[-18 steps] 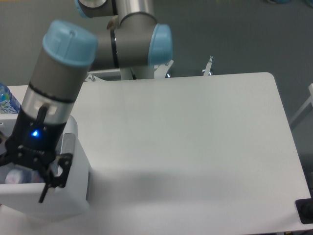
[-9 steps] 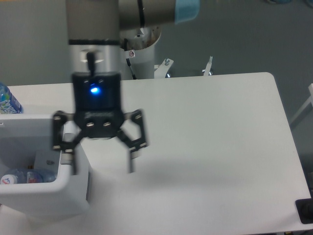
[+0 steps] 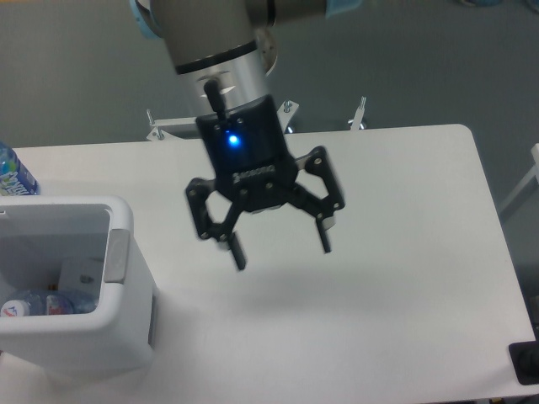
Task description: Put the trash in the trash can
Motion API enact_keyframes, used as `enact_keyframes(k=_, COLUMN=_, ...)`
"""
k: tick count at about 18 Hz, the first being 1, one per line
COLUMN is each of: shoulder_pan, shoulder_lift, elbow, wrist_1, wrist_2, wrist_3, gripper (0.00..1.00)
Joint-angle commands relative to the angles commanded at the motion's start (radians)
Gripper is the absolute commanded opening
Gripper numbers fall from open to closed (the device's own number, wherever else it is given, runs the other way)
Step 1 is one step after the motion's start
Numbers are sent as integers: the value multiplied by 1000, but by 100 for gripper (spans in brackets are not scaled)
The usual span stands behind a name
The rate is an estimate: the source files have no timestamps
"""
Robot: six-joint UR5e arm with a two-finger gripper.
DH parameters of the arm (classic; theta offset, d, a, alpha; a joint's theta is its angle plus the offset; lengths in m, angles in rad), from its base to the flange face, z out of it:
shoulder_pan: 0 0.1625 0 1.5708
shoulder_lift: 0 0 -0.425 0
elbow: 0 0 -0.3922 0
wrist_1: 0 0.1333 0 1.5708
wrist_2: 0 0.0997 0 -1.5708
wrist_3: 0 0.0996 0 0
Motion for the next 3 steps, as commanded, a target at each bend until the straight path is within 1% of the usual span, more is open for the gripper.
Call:
enact_keyframes(k=1, shoulder_pan=2, shoulder_lift=17, elbow=-17, wrist_1=-9, wrist_2=0, wrist_3=12, gripper=100)
enact_keyframes(k=3, shoulder_pan=12, shoulder_lift=40, elbow=-51, wrist_1=-6, wrist_2=-1, wrist_3=16, gripper=100)
